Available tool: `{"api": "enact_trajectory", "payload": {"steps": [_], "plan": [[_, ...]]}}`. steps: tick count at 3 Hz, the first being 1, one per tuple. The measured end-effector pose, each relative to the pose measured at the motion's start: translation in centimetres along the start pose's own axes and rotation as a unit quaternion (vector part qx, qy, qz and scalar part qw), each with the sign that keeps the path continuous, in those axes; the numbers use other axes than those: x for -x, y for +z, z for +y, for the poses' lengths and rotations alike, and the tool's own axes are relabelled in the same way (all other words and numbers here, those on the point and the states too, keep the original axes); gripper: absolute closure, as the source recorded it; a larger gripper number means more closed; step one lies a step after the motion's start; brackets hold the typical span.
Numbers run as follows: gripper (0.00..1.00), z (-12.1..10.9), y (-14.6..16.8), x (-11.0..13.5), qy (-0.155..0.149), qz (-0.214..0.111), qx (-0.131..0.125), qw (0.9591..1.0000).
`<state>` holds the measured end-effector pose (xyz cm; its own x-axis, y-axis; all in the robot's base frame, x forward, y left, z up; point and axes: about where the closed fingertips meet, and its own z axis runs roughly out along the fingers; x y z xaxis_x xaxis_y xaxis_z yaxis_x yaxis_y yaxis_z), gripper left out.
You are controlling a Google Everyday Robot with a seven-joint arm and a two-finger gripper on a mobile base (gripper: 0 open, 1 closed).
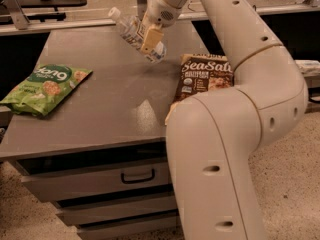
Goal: Knock blue plastic bottle over
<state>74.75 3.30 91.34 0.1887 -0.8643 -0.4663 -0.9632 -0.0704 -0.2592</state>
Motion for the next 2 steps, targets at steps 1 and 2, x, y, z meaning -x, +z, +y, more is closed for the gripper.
{"api": "enact_trajectory", "payload": {"steps": [1, 2], "plan": [[0.87, 1.63, 1.54, -0.92, -0.027, 0.043, 0.048, 0.9976], [0.7, 1.87, 2.48, -1.2, -0.043, 0.064, 0.064, 0.995]]}}
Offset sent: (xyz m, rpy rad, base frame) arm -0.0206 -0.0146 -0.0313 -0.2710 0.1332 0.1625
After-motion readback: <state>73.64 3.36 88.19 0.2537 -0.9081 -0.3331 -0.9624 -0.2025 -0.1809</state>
